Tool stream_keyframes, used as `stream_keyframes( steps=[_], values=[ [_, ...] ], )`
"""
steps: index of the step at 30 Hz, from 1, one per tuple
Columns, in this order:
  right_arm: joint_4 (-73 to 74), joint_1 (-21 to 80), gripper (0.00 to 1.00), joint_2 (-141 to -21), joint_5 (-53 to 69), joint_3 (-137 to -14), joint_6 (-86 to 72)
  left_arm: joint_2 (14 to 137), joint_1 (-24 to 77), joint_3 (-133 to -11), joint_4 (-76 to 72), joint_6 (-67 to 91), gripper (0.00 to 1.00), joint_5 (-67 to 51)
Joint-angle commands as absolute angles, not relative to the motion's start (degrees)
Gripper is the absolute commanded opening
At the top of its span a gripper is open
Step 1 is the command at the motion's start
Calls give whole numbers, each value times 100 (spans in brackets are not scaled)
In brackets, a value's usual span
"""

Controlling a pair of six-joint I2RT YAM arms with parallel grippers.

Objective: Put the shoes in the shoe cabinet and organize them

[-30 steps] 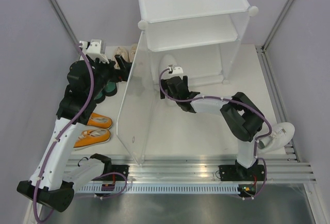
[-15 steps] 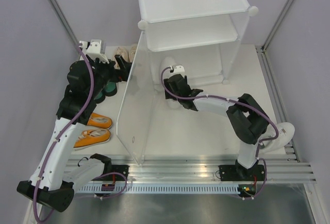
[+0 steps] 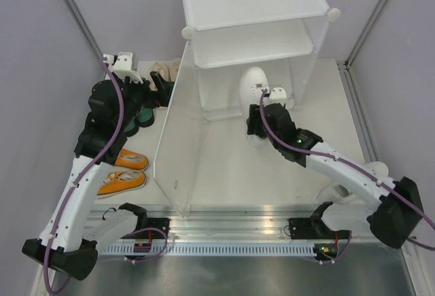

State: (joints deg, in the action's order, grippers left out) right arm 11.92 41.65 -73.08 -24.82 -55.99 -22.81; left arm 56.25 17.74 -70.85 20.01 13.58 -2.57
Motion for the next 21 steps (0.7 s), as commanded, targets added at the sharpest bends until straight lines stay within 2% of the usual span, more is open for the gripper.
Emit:
stream_keyframes(
  steps=[1, 5, 10, 16, 19, 20, 21],
  values=[
    [1792, 3667, 1, -6139, -3077, -5020, -2890, 5581, 1775, -7058, 1846, 1195, 100, -211],
    [2135, 2727, 1, -5406, -2804, -4273, -3041, 5599, 1767, -7058, 1854, 1213, 100, -281],
    [2259, 2128, 1, -5361, -2663, -3877, -3453, 5642, 1793, -7049, 1846, 1195, 100, -264],
    [2154, 696, 1, -5466, -1830, -3428, -3692, 5695, 1889, -7040, 1863, 1151, 100, -184],
    [2039, 194, 30, -5659, -1275, -3314, -3577, 5695, 1907, -7040, 1863, 1151, 100, -202],
    [2030, 89, 52, -5704, -1205, -3305, -3551, 5695, 1907, -7049, 1872, 1151, 100, -220],
    [2022, 53, 62, -5748, -1108, -3313, -3551, 5695, 1916, -7049, 1872, 1151, 100, -211]
  ],
)
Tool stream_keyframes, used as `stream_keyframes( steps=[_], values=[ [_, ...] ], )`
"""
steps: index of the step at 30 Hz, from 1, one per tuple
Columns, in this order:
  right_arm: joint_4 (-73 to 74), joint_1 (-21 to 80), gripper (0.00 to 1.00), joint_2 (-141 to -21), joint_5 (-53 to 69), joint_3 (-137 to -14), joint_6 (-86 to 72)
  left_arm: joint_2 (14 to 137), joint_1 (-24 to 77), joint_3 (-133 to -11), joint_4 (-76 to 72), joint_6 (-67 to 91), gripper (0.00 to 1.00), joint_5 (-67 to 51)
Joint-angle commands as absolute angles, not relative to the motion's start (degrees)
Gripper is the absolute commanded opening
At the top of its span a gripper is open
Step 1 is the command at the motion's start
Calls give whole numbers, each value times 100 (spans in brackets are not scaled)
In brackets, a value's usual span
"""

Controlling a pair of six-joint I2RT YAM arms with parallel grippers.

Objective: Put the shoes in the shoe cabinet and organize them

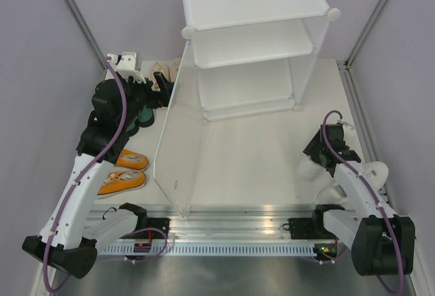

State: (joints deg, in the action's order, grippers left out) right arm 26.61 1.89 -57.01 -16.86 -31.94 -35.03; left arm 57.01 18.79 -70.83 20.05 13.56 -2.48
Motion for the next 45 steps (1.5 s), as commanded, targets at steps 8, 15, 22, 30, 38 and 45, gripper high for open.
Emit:
stream_keyframes(
  steps=[8, 15, 22, 30, 38, 45],
  values=[
    [2899, 35, 98, -5204, -1484, -4375, -3673, 5669, 1907, -7058, 1872, 1143, 100, -193],
    [2385, 35, 98, -4729, -486, -4879, -4278, 5450, 1907, -7136, 1881, 1134, 100, -272],
    [56, 1007, 98, -6431, 194, -4683, -5194, 4984, 1898, -7110, 1530, 1301, 100, -395],
    [-1449, 1986, 93, -8855, -202, -5449, -5791, 5264, 1899, -7813, 1678, 1345, 100, -1265],
    [-2426, 2021, 89, -10896, -193, -6459, -6284, 5677, 1916, -7875, 1793, 1310, 98, -1820],
    [-1855, 2074, 89, -11566, -570, -7075, -6749, 5748, 1925, -7901, 1907, 1213, 93, -1609]
  ],
)
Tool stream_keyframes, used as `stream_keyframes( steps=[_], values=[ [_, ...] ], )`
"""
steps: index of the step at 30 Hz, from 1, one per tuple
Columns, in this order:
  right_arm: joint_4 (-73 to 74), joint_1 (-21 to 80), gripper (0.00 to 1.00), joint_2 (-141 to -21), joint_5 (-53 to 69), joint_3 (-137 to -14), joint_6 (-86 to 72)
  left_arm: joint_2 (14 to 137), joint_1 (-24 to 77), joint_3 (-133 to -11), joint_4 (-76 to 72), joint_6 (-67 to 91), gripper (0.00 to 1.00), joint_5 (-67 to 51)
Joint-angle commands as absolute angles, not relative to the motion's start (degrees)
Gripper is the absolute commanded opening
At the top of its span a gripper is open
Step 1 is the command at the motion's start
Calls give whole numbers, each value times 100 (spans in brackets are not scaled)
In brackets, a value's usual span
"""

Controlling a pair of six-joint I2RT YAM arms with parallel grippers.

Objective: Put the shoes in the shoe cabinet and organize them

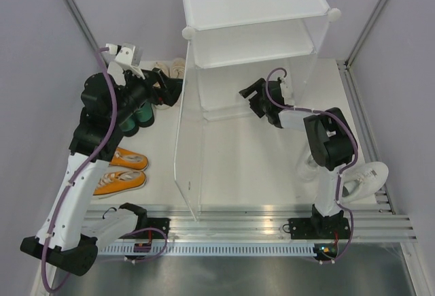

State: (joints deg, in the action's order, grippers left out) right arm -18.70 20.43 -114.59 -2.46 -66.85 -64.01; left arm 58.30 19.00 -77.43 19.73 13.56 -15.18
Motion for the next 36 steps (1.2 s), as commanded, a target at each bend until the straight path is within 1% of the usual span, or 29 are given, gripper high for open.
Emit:
stream_keyframes(
  steps=[1, 3, 6, 13, 20, 27, 31, 36],
  values=[
    [-1802, 2083, 90, -11601, -641, -7101, -6793, 5731, 1925, -7910, 1916, 1213, 93, -1582],
    [-1505, 2100, 93, -11724, -790, -7206, -6873, 5687, 1925, -7928, 1916, 1204, 93, -1564],
    [-1433, 2118, 94, -11926, -1010, -7444, -7005, 5616, 1934, -7884, 1916, 1213, 93, -1529],
    [-1502, 2109, 95, -12305, -1160, -7690, -7242, 5546, 1925, -7717, 1916, 1187, 93, -1459],
    [-2600, 2118, 93, -12252, -1222, -7384, -7110, 5467, 1925, -7559, 1916, 1160, 93, -1354],
    [-4076, 2109, 89, -12278, -1318, -6944, -7347, 5449, 1934, -7523, 1916, 1160, 93, -1354],
    [-4306, 2101, 88, -12296, -1458, -6952, -7505, 5476, 1934, -7506, 1916, 1151, 93, -1380],
    [-4631, 2083, 84, -12322, -1643, -6996, -7769, 5484, 1925, -7488, 1916, 1169, 93, -1397]
  ],
)
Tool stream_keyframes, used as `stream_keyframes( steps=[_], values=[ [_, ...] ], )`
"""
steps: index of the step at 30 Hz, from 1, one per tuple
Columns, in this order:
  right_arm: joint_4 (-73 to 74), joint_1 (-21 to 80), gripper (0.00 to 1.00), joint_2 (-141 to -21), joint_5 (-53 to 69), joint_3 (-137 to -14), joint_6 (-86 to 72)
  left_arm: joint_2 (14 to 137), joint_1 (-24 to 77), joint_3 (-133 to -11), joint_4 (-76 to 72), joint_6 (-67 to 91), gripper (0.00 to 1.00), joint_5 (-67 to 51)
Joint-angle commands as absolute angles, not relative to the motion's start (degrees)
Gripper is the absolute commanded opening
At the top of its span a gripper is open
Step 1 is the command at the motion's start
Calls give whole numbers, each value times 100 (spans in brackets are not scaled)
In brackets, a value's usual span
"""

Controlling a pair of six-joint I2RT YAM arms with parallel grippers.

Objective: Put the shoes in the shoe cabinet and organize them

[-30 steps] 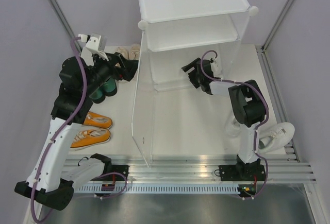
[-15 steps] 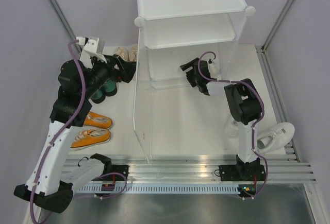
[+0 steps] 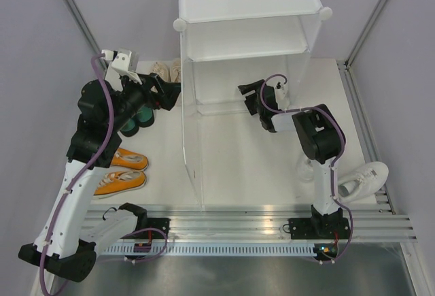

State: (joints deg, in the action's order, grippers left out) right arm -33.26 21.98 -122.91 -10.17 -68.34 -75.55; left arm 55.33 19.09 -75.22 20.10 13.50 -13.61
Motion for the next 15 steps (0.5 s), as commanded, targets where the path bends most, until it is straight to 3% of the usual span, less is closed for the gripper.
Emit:
stream_keyframes(
  steps=[1, 15],
  values=[
    [-4693, 2083, 84, -12340, -1678, -6996, -7813, 5484, 1925, -7480, 1916, 1169, 93, -1397],
    [-7347, 2039, 76, -12279, -1635, -6258, -7823, 5484, 1925, -7436, 1916, 1187, 93, -1397]
  ],
)
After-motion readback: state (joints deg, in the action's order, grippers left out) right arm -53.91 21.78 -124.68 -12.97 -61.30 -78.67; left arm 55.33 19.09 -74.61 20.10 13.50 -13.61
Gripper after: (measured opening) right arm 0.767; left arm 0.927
